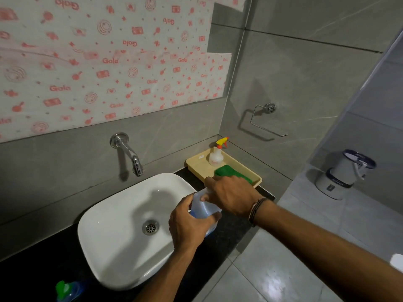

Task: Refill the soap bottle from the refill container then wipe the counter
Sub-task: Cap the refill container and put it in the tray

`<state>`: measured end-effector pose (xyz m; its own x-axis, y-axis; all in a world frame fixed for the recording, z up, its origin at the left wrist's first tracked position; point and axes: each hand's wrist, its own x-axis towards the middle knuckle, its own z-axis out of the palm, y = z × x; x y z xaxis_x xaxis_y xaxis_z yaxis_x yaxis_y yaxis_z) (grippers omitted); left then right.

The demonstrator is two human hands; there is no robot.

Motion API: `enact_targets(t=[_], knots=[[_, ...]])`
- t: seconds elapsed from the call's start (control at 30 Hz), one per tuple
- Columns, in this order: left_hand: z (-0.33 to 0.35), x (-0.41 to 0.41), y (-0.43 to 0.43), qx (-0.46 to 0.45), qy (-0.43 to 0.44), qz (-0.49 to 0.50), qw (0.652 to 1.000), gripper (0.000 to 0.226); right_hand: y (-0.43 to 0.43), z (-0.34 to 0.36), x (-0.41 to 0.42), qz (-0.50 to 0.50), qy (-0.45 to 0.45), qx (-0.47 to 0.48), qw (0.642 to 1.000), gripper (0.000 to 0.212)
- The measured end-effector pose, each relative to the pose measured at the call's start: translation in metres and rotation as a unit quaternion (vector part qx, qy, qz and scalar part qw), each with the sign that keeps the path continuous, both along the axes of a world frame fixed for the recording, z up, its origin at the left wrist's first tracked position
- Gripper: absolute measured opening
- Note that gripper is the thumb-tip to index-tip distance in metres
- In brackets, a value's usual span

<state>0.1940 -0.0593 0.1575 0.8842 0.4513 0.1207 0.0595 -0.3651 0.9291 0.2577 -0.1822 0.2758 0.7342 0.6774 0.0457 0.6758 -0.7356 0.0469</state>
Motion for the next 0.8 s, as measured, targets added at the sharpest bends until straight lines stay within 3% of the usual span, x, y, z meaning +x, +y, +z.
enact_targets(t=[0.13, 0.2, 0.23, 0.3, 0.37, 0.4, 0.47, 0.5, 0.67, 0.8], knots=[[0.001, 0.017, 0.001, 0.021, 0.008, -0.015, 1.000, 0.084, -0.002, -0.018, 0.002, -0.086, 0.005, 0.043, 0.995, 0.063], [0.002, 0.029, -0.002, 0.031, 0.010, -0.009, 0.999, 0.080, -0.012, -0.024, 0.013, -0.097, 0.053, 0.152, 0.982, 0.075], [0.004, 0.038, -0.003, 0.031, 0.009, -0.005, 0.999, 0.077, -0.020, -0.029, 0.022, -0.106, 0.089, 0.239, 0.961, 0.072], [0.008, 0.060, -0.004, 0.028, 0.003, -0.003, 1.000, 0.073, -0.037, -0.042, 0.044, -0.142, 0.173, 0.419, 0.880, 0.045], [0.010, 0.090, -0.007, 0.017, 0.010, -0.012, 1.000, 0.077, -0.057, -0.065, 0.073, -0.171, 0.265, 0.506, 0.803, 0.016], [0.010, 0.108, -0.009, 0.013, 0.017, -0.017, 1.000, 0.080, -0.066, -0.079, 0.089, -0.169, 0.301, 0.499, 0.795, 0.033], [0.006, 0.145, -0.013, 0.010, 0.030, -0.023, 0.999, 0.084, -0.073, -0.107, 0.122, -0.166, 0.352, 0.457, 0.800, 0.065], [0.002, 0.168, -0.016, 0.009, 0.038, -0.025, 0.999, 0.084, -0.072, -0.118, 0.141, -0.159, 0.357, 0.447, 0.805, 0.070], [-0.031, 0.285, -0.031, -0.028, 0.068, 0.009, 0.997, 0.085, -0.056, -0.168, 0.253, -0.136, 0.308, 0.511, 0.791, 0.043], [-0.067, 0.366, -0.031, -0.050, 0.077, 0.023, 0.996, 0.095, -0.054, -0.202, 0.347, -0.106, 0.318, 0.483, 0.809, 0.036]])
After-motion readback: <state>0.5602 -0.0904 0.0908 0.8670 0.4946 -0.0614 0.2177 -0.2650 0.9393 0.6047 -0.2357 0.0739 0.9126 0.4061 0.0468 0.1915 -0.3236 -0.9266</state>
